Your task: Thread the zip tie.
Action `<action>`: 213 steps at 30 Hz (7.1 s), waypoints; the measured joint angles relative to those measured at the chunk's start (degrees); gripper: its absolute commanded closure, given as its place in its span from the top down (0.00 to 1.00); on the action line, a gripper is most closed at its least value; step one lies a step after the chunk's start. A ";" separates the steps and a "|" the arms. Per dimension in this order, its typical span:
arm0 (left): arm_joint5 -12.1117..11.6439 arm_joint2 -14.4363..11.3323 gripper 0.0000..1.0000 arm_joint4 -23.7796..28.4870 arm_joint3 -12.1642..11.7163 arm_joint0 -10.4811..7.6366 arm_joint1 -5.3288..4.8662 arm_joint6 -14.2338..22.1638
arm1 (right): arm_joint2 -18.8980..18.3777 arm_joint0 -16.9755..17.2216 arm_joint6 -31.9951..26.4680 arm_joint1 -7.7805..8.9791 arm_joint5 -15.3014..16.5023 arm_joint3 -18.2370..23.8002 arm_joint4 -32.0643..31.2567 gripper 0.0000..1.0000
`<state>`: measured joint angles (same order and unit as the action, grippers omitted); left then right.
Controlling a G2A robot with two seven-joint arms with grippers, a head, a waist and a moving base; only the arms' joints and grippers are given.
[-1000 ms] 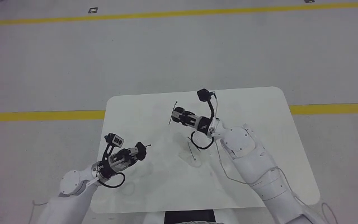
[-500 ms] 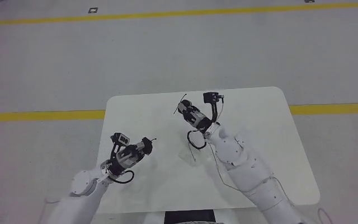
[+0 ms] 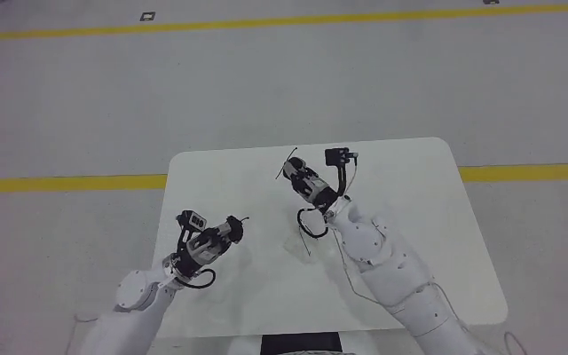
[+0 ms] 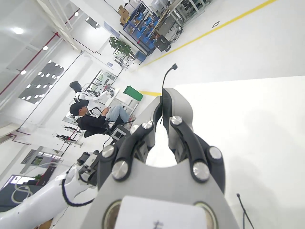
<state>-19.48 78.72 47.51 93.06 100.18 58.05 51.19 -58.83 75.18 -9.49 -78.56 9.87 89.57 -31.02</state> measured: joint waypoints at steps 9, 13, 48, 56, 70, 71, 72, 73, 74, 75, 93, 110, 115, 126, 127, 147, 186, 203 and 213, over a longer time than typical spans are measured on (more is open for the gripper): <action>0.00 0.00 0.00 0.00 0.00 0.00 0.00 0.00 | 0.00 0.00 0.00 0.00 0.00 0.00 0.00 0.00; 0.00 0.00 0.00 0.00 0.00 0.00 0.00 0.00 | 0.00 0.00 0.00 0.00 0.00 0.00 0.00 0.00; 0.00 5.33 0.00 -18.48 -3.74 -6.14 6.60 -5.70 | 0.00 0.00 0.00 0.00 0.00 0.00 0.00 0.00; 0.00 6.72 0.00 -22.73 -4.63 -7.22 9.65 -7.23 | 0.00 0.00 0.00 0.00 0.00 0.00 0.00 0.00; 0.00 6.70 0.00 -22.67 -4.63 -7.21 9.61 -7.20 | 4.52 0.93 1.23 -0.87 0.67 1.51 0.17 0.00; 0.00 6.70 0.00 -22.67 -4.63 -7.21 9.61 -7.20 | 5.00 0.86 1.41 -0.99 0.68 1.47 0.23 0.00; 0.00 6.70 0.00 -22.67 -4.63 -7.21 9.61 -7.20 | 5.57 0.78 1.61 -1.14 0.68 1.40 0.35 0.00; 0.00 6.70 0.00 -22.67 -4.63 -7.21 9.61 -7.20 | 5.93 0.69 1.76 -1.24 0.62 1.31 0.38 0.00; 0.00 6.70 0.00 -22.67 -4.63 -7.21 9.61 -7.20 | 6.23 0.61 1.96 -1.33 0.52 1.18 0.40 0.00; 0.00 6.70 0.00 -22.67 -4.63 -7.21 9.61 -7.20 | 6.61 0.51 2.28 -1.47 0.30 0.97 0.45 0.00; 0.00 6.70 0.00 -22.67 -4.63 -7.21 9.61 -7.20 | 9.20 -1.08 8.13 -2.81 -4.00 -1.12 -2.24 0.00; 0.00 6.70 0.00 -22.67 -4.63 -7.21 9.61 -7.20 | 13.87 -0.54 15.99 -4.85 -9.03 -2.65 -7.47 0.00; 0.00 6.70 0.00 -22.67 -4.63 -7.21 9.61 -7.20 | 14.65 -1.44 17.31 -5.56 -9.71 -4.04 -8.19 0.00; 0.00 6.70 0.00 -22.67 -4.63 -7.21 9.61 -7.20 | 14.14 -1.00 17.20 -5.53 -9.56 -3.49 -10.43 0.00; 0.00 6.70 0.00 -22.67 -4.63 -7.21 9.61 -7.20 | 14.08 -0.92 17.15 -5.54 -9.63 -3.39 -10.74 0.00; 0.00 6.70 0.00 -22.67 -4.63 -7.21 9.61 -7.20 | 13.51 -0.95 16.49 -6.51 -9.28 -5.04 -12.85 0.00; 0.00 6.70 0.00 -22.67 -4.63 -7.21 9.61 -7.20 | 11.62 0.89 15.16 -7.43 -7.77 -4.34 -14.81 0.00; 0.00 6.70 0.00 -22.67 -4.63 -7.21 9.61 -7.20 | 11.19 1.00 15.10 -7.91 -7.86 -4.24 -15.48 0.00; 0.00 6.70 0.00 -22.67 -4.63 -7.21 9.61 -7.20 | 11.03 0.88 14.30 -8.17 -7.64 -4.76 -15.60 0.00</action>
<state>-19.48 85.42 24.85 88.43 92.97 67.67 43.99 -47.80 76.06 4.81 -86.74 2.22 84.81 -46.62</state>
